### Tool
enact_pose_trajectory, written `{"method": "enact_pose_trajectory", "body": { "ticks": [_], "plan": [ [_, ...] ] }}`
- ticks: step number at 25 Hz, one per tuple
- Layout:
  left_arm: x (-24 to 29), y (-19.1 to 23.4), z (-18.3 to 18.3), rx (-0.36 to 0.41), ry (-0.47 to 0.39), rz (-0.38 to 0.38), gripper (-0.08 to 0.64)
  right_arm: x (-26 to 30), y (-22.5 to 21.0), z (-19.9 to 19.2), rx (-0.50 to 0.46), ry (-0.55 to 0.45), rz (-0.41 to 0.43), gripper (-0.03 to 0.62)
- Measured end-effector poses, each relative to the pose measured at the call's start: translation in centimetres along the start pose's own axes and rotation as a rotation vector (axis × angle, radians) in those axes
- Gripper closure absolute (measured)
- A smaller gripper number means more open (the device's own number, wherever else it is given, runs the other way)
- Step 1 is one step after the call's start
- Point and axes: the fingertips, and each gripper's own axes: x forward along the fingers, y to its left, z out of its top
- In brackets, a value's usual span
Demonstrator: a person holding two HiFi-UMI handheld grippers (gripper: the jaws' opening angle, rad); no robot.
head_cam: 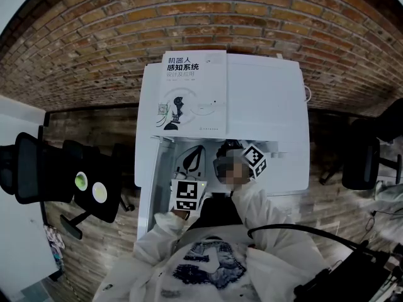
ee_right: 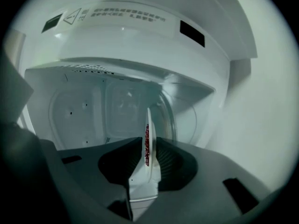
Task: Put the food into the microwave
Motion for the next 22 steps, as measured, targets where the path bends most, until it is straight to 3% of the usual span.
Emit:
{"method": "enact_pose_trajectory", "body": {
  "ticks": [22],
  "plan": [
    [-1.2, -1.4, -1.0, 0.005, 0.014, -0.024, 0.554, -1.6, -0.4, 1.6, -0.137, -0.085, -0.104, 0.452]
  ]
}}
